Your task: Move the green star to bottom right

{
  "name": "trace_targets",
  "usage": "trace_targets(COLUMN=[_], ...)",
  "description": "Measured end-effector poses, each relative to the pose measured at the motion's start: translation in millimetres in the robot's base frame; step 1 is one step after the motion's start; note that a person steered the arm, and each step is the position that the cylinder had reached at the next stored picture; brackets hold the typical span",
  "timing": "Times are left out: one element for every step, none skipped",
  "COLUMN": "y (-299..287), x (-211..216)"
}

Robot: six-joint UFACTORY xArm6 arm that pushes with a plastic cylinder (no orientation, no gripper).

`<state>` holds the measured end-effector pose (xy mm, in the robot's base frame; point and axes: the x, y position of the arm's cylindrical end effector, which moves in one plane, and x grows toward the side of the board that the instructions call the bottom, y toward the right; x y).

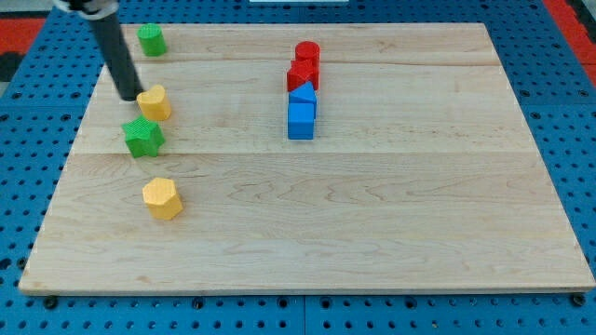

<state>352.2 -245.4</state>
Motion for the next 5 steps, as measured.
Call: trace_targets(y=[16, 85, 113, 113, 148], x=[67, 89, 86, 69, 96])
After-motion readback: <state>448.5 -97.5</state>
